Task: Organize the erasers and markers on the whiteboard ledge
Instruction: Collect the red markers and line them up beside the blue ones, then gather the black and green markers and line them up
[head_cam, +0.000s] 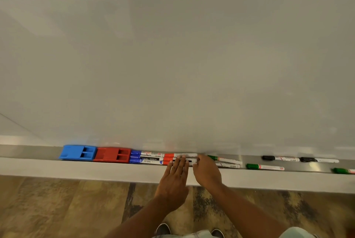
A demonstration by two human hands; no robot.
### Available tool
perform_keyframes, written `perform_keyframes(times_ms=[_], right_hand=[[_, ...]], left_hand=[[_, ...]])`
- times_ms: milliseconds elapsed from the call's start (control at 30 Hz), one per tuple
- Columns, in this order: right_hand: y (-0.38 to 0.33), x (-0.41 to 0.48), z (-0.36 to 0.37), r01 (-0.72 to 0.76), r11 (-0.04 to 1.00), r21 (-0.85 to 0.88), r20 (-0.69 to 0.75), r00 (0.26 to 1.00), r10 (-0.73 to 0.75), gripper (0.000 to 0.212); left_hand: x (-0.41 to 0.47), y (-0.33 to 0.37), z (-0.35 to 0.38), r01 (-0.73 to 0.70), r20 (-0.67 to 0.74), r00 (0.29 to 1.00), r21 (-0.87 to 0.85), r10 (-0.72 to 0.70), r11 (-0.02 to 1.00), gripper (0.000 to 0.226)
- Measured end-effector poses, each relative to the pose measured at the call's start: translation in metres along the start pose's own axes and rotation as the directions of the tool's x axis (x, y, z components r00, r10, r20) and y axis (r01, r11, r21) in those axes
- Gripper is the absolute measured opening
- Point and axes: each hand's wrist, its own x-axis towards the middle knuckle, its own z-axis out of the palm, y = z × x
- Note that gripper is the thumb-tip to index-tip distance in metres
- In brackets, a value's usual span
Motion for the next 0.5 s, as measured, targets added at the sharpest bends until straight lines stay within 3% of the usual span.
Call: perform_keyframes(times_ms=[300, 500], right_hand=[[0.001, -0.003, -0.001, 0.053, 0.994, 0.090, 0.026, 0.998, -0.055, 0.010], [0.026, -0.001, -0.026, 0.068, 0.989, 0.131, -0.111, 0.992, -0.053, 0.015]], left_hand=[[0.003, -0.001, 0.005, 0.002, -0.024, 1.000, -0.013, -0.002, 1.000, 0.085], [0.009, 0.008, -0.002, -0.039, -0.048, 0.998, -0.010, 0.038, 0.999, 0.085]])
